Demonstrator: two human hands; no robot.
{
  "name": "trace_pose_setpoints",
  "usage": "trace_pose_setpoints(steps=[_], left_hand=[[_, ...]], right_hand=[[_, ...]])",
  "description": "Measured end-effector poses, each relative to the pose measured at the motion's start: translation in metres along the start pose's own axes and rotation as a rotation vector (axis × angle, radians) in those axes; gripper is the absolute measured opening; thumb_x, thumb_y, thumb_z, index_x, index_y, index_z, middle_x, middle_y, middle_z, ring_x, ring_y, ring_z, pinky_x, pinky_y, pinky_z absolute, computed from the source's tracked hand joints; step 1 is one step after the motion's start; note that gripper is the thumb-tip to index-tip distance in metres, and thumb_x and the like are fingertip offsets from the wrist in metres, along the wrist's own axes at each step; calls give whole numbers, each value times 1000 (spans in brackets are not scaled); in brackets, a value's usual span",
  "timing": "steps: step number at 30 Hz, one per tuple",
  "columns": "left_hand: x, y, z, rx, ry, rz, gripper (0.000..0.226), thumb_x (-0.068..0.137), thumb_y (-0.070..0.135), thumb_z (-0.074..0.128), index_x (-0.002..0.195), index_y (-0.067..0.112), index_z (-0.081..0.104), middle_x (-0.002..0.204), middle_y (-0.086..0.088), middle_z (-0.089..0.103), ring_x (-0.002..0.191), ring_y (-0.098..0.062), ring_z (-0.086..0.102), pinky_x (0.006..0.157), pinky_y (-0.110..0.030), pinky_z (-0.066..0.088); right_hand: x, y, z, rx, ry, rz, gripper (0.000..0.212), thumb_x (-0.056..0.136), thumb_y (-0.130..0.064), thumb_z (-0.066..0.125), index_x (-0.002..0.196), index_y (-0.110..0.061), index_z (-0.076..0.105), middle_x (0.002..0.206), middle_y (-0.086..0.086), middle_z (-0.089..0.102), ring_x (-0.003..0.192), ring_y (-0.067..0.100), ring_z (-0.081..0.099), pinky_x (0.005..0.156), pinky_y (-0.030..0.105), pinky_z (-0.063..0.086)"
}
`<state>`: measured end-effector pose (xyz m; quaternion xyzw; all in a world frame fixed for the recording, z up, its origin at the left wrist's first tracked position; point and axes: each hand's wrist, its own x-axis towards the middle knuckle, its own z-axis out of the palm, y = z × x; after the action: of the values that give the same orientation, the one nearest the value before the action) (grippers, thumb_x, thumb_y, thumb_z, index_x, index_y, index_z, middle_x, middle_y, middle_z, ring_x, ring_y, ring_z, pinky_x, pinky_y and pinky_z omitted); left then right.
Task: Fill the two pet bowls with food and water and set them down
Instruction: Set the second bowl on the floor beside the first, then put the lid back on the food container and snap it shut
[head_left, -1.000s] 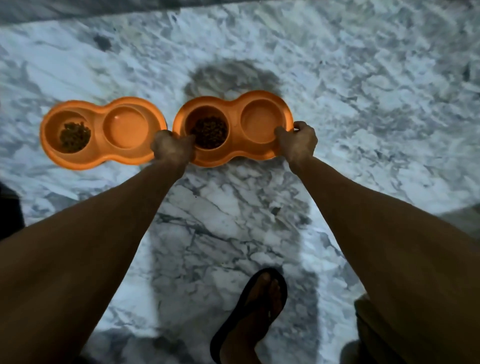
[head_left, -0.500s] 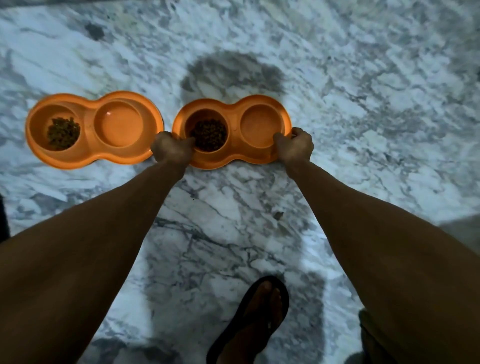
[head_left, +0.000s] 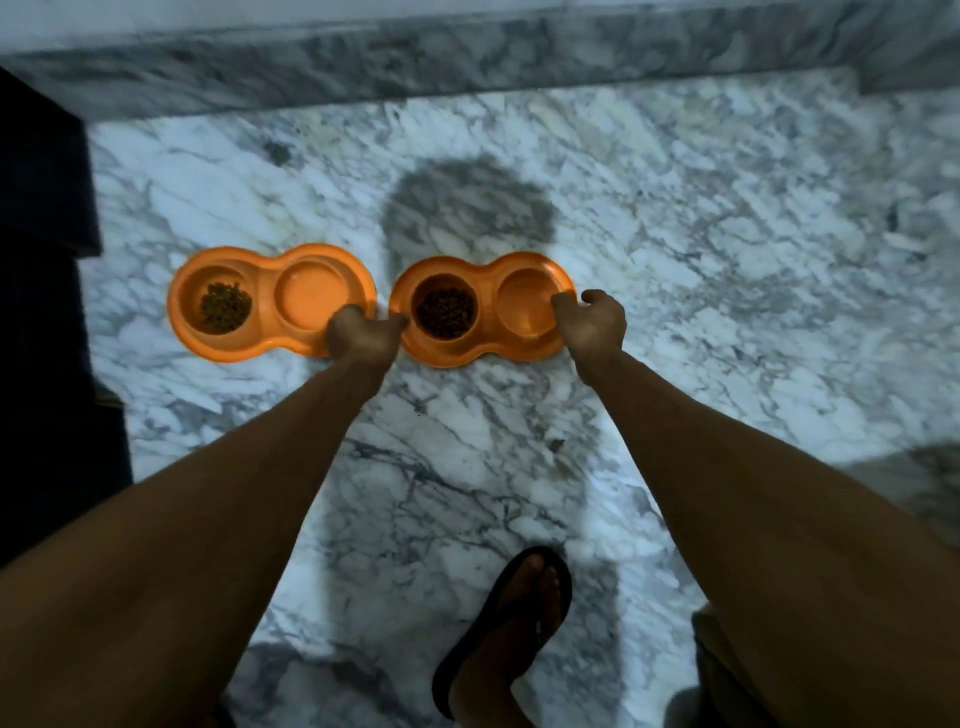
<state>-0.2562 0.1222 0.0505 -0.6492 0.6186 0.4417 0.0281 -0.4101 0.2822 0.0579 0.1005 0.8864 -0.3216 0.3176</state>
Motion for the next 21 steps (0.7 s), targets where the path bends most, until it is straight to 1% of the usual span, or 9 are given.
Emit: trace_pose_setpoints(steps=[3, 5, 7, 10, 12, 14, 17, 19, 21], left_hand=[[-46, 33, -60, -38, -14, -19, 64, 85, 32, 73, 133, -4, 53, 131, -20, 59, 124, -33, 54, 92, -35, 44], [-81, 62, -111, -49, 4, -12, 68, 85, 35, 73, 136, -3, 50, 135, -22, 57, 125, -33, 53, 95, -35, 44], [-114, 89, -164, -72, 29, -3, 67, 84, 35, 73, 134, -4, 52, 135, -23, 57, 125, -34, 53, 99, -37, 43], [-173, 131, -251, -137, 43, -12, 77, 75, 51, 70, 132, 1, 56, 130, -20, 62, 121, -34, 58, 103, -39, 44], [-205, 155, -306, -197, 59, 1, 84, 67, 59, 68, 130, 5, 57, 123, -18, 66, 116, -32, 61, 102, -39, 47], [-237, 172, -363, -201, 107, 33, 65, 80, 45, 71, 128, 4, 59, 122, -15, 65, 116, -31, 61, 97, -33, 46], [-270, 183, -437, -219, 156, 91, 51, 83, 42, 69, 111, -1, 66, 109, -19, 69, 104, -33, 64, 85, -35, 48], [-291, 180, -485, -277, 175, 122, 31, 82, 40, 70, 87, 9, 66, 90, -13, 68, 88, -30, 63, 79, -37, 49], [-307, 173, -526, -340, 185, 156, 27, 84, 34, 71, 68, 22, 52, 75, -7, 55, 73, -22, 53, 66, -34, 46]], right_hand=[[-50, -49, -24, 12, -17, 8, 41, 92, -27, 55, 126, -5, 59, 130, 14, 57, 83, 20, 57, 65, 29, 46], [-96, -87, -45, 24, -65, -3, 43, 92, -29, 54, 127, -3, 59, 129, 17, 57, 94, 27, 60, 76, 38, 52], [-147, -123, -64, 44, -104, -31, 45, 91, -37, 57, 126, -9, 59, 128, 15, 56, 95, 25, 58, 80, 36, 50], [-228, -182, -99, 76, -166, -81, 43, 87, -40, 61, 119, -11, 63, 119, 13, 63, 84, 21, 62, 62, 26, 47], [-276, -221, -120, 103, -194, -119, 32, 86, -37, 62, 106, -13, 66, 106, 12, 65, 73, 18, 58, 59, 25, 43], [-327, -259, -140, 97, -209, -181, 17, 84, -35, 61, 85, -18, 63, 94, 11, 61, 69, 20, 51, 65, 30, 41], [-397, -304, -158, 58, -228, -296, 17, 83, -33, 61, 89, -18, 66, 103, 11, 61, 81, 24, 57, 66, 30, 43], [-446, -328, -161, 40, -218, -371, 20, 81, -34, 62, 90, -17, 69, 106, 8, 64, 93, 25, 61, 76, 32, 49], [-493, -346, -159, 29, -211, -440, 15, 82, -28, 62, 75, -16, 69, 86, 4, 65, 85, 22, 60, 70, 26, 47]])
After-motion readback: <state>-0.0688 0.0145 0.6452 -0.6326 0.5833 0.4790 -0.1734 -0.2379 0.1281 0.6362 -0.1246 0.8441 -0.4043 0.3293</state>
